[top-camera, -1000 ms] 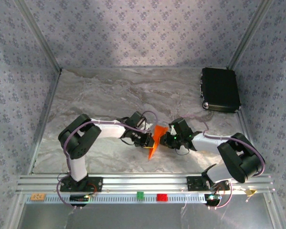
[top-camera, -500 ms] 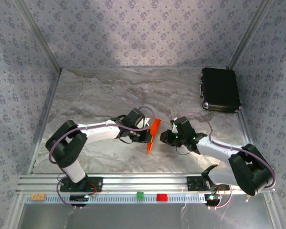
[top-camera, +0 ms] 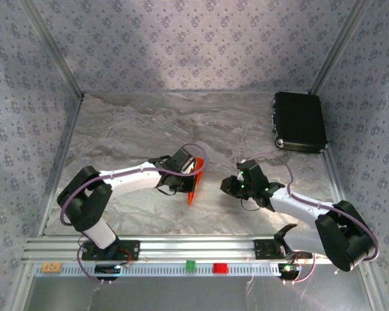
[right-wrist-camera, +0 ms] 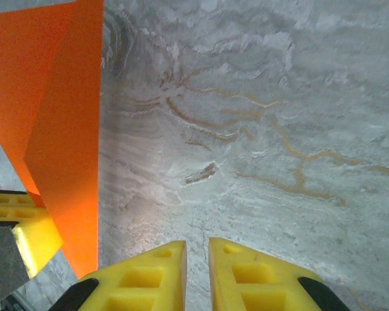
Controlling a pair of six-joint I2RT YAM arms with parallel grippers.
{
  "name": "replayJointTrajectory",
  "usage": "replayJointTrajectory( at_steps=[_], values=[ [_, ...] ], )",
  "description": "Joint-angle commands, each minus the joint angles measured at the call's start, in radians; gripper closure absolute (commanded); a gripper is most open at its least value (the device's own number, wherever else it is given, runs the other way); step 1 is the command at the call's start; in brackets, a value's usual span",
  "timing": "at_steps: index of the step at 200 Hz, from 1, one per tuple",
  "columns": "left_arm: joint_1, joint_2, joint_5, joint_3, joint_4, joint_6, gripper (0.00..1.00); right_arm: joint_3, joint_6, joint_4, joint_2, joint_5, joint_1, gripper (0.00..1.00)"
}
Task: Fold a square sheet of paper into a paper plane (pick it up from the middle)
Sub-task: Turn over a paper plane at the center of the table.
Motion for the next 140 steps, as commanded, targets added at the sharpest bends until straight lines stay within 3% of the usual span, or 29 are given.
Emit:
replayJointTrajectory(
  at_steps=[1,140],
  values=[
    [-0.006,-0.029,-0.079,0.027,-0.07,-0.008,1.0,0.001,0.027,-0.04,-0.021,0.056,-0.013,0.82],
    [-0.009,0.015,-0.172,0.059,-0.136,-0.027,0.99,-0.031,0.036,-0.047,-0.055,0.045,-0.013,0.8]
  ],
)
